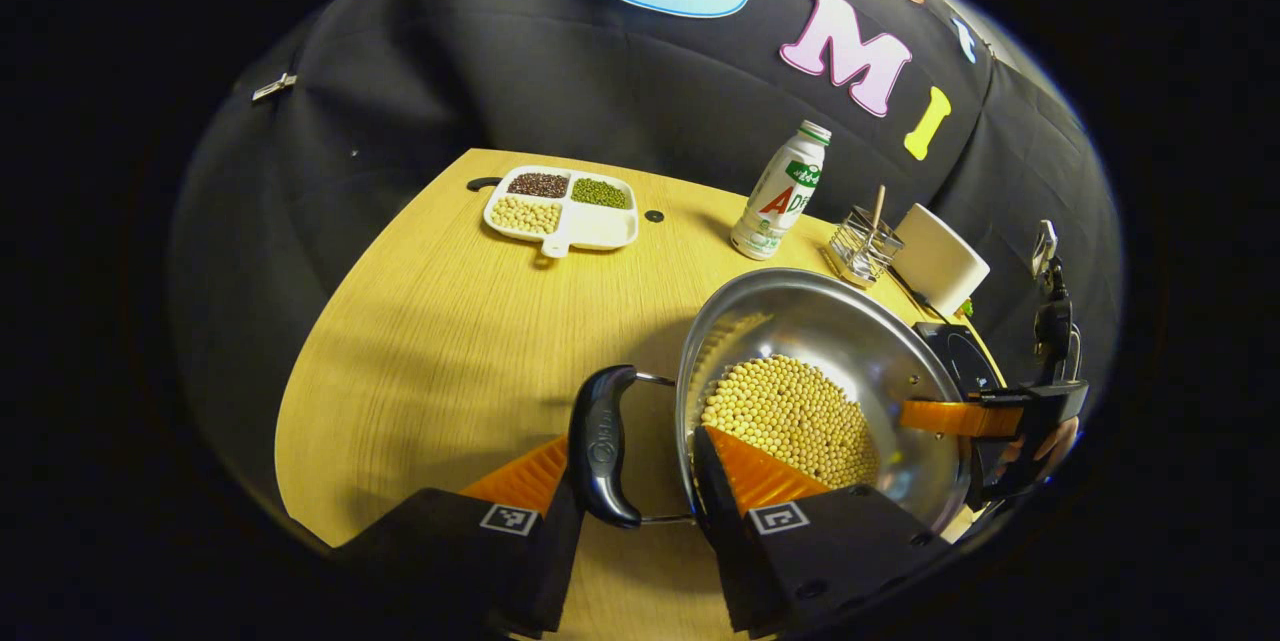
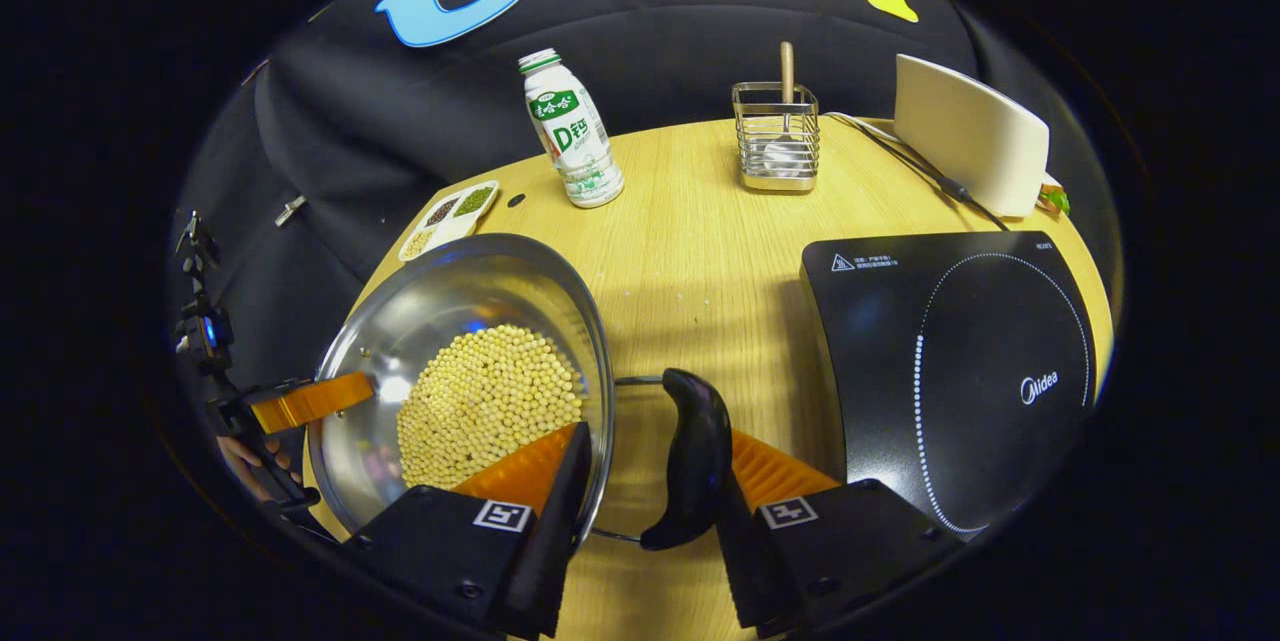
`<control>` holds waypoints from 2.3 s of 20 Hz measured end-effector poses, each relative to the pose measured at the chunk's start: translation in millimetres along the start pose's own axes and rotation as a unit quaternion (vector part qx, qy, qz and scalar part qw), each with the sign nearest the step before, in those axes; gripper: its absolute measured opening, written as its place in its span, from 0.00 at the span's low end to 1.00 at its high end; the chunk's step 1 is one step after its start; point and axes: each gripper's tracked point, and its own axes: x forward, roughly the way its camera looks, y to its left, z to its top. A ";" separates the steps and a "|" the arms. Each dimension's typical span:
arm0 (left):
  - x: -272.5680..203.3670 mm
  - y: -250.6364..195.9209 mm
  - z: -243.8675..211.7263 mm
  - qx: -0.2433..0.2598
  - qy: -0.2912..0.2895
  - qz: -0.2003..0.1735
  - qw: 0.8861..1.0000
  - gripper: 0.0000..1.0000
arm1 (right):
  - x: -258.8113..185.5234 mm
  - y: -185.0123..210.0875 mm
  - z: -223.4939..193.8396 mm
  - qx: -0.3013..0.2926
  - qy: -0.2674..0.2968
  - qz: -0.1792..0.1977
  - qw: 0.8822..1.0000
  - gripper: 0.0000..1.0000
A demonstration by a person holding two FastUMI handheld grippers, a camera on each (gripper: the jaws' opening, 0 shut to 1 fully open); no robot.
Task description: First push the handle of the pot to place it horizontally, then grasp the pot with both hands and set it on the induction cooktop.
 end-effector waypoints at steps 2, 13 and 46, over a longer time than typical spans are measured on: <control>0.7 -1.0 -1.0 -0.001 0.002 0.003 1.000 0.61 | 1.0 0.1 1.7 0.003 -0.007 -0.002 1.000 0.65; -21.7 -12.5 -8.3 -0.013 0.007 0.030 0.999 0.55 | -16.3 -1.6 3.6 -0.016 0.002 -0.004 1.000 0.59; -15.2 -292.9 8.0 -0.006 -0.029 0.030 0.999 0.55 | -175.6 -229.8 77.7 -0.019 -0.027 -0.003 0.999 0.59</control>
